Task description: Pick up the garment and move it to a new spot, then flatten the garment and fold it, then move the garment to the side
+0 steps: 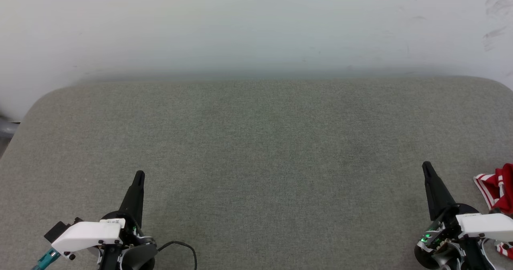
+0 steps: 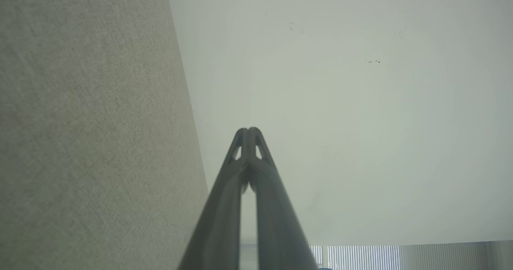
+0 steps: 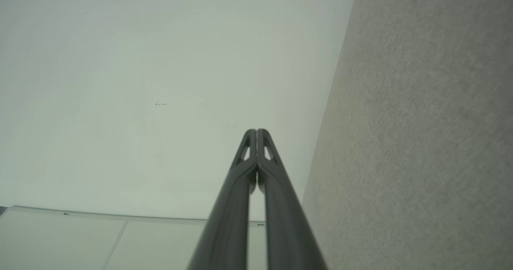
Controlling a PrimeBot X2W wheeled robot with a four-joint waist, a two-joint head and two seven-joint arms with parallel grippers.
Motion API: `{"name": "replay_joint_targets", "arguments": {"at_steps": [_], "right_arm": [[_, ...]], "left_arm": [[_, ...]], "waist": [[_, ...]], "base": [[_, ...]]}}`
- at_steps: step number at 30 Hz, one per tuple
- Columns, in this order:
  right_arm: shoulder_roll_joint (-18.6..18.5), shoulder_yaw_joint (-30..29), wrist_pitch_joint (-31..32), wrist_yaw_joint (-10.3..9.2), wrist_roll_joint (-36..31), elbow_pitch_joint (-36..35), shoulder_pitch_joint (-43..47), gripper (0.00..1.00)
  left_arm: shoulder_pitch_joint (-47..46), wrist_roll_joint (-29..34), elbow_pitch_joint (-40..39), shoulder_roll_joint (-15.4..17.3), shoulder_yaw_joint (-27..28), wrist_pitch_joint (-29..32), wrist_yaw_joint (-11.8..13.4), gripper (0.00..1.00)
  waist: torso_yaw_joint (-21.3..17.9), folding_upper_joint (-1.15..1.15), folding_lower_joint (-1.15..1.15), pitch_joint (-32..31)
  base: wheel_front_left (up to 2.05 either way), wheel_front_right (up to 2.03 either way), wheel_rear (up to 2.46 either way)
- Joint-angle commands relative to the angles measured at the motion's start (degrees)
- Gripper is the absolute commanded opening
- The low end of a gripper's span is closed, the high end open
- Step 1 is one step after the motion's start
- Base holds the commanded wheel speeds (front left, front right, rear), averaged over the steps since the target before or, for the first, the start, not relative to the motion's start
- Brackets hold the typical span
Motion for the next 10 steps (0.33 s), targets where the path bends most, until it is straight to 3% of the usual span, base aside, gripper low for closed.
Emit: {"name": "replay_joint_targets", "arguments": {"at_steps": [1,10], "right_arm": [[0.18,-0.03,0.07,-0.02,0.22,0.04,-0.66,0.0],[0.18,-0.02,0.06,-0.02,0.22,0.04,-0.66,0.0]], "left_arm": [[-0.43,-0.08,-0.23,-0.08,0.15,0.28,-0.12,0.0],[-0.43,-0.08,-0.23,-0.08,0.15,0.28,-0.12,0.0]], "waist": [[0.0,0.0,0.0,0.0],[0.0,0.0,0.0,0.0]], "base": [[0.0,0.0,0.0],[0.0,0.0,0.0]]}}
